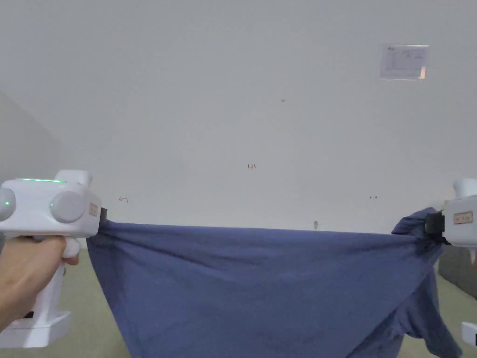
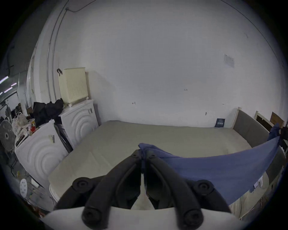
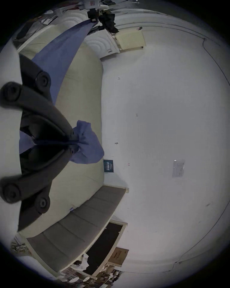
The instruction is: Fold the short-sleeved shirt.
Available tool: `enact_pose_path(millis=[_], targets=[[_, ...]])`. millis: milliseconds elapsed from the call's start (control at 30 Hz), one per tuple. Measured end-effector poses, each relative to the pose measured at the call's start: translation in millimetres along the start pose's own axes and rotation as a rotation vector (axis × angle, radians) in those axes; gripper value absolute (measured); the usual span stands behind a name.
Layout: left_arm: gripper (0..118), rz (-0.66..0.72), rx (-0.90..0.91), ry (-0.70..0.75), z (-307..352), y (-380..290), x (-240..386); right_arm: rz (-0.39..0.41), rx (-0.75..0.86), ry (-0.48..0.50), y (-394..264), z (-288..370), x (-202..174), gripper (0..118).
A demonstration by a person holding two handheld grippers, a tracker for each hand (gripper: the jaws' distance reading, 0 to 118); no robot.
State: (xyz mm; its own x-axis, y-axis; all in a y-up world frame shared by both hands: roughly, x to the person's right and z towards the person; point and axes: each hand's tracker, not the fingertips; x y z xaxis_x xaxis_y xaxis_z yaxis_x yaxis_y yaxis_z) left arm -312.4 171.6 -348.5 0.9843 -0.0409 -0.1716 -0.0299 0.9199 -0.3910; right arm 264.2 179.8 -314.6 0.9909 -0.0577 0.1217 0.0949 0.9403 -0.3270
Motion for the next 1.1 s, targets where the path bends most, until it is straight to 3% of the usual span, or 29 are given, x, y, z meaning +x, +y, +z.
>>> enact_pose_path(millis=[333,600,900,1100], targets=[[4,-0.041,0.044,0.075,-71.1,53.7,26.1,0.019,0.005,-0.057,38.2,-89.0,-9.6,3],[4,-0.083,0.037,0.125,-155.9,58.2,50.9,0.017,-0.022,-0.082,32.5,-182.7,-19.3,3],[4,-0.13,-0.074,0.124,-222.1,-19.4,54.8,0.024,-0.146,-0.074,-57.8,-236.1,-19.3,3],[4,-0.119,-0.208,0.061,-206.6,-120.4,41.9,0.055,-0.283,-0.066,-156.8,-209.3,-8.2,3]])
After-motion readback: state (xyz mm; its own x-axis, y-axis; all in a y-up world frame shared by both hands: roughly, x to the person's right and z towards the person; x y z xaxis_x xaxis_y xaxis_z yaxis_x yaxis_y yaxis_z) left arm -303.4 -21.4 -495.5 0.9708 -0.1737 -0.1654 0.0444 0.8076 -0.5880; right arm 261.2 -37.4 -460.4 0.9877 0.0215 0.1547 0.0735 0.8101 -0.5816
